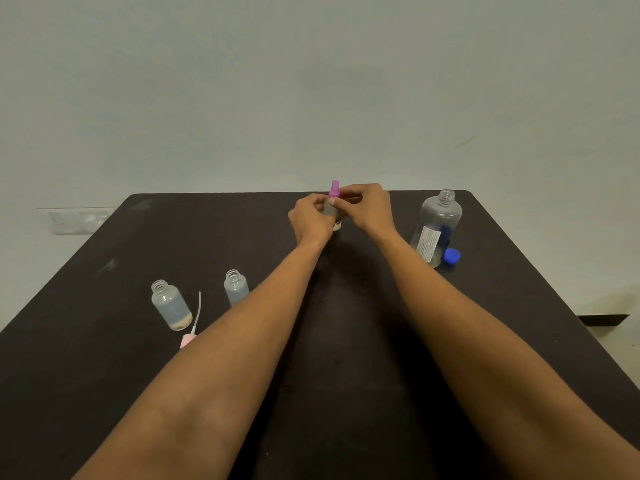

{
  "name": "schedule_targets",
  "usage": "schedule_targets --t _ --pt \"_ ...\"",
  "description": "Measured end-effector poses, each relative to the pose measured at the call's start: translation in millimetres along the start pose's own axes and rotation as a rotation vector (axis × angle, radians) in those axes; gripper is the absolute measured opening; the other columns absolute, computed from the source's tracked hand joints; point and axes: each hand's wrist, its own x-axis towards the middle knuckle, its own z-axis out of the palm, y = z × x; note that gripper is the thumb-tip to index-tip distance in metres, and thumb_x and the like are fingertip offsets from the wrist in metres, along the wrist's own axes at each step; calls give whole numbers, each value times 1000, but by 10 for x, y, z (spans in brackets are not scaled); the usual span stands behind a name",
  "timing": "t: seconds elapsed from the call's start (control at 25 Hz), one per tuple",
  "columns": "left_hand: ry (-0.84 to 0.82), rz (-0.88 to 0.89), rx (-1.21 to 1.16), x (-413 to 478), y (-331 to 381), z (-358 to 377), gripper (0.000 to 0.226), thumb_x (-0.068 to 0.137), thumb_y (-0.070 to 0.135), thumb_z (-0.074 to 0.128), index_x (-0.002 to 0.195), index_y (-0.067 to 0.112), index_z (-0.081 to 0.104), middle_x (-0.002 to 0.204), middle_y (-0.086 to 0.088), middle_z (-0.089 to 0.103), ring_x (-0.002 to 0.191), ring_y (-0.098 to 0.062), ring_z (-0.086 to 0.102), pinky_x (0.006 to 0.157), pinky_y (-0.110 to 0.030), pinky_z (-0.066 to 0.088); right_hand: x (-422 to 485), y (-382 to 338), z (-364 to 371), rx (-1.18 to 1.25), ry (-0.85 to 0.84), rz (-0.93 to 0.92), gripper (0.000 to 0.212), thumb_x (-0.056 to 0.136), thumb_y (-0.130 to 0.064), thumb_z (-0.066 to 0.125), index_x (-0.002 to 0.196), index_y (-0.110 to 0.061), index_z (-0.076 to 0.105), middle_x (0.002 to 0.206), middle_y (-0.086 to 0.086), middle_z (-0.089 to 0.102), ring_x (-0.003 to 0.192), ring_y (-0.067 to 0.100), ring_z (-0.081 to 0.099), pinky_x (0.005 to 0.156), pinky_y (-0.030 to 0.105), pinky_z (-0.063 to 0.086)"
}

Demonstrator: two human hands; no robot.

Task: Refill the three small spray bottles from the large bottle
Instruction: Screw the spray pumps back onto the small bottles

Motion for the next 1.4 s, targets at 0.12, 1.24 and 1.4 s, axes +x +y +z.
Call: schedule_targets --t 0.12,1.24,1.4 --pt "3 -11 8 -6 -48 49 22 89 19 84 109 16 78 101 2 76 85 -4 66 80 -19 57 -3 80 37 -28 0 1 28 88 -23 85 114 -13 81 102 0 80 81 -9 66 71 0 49" --pt "-99 331 -83 -1954 328 -1692 61 85 28 88 141 31 62 136 18 66 117 6 64 96 -15 54 -1820 -1232 -616 277 71 -105 43 91 -58 74 126 -33 73 118 -18 75 111 -4 69 97 24 56" --pt "-66 350 -40 -2095 234 -1912 61 85 30 88 141 30 63 133 18 67 115 11 63 91 -9 52 -2033 -1356 -567 270 54 -107 41 92 -55 74 127 -33 73 121 -16 75 112 -1 69 95 21 54"
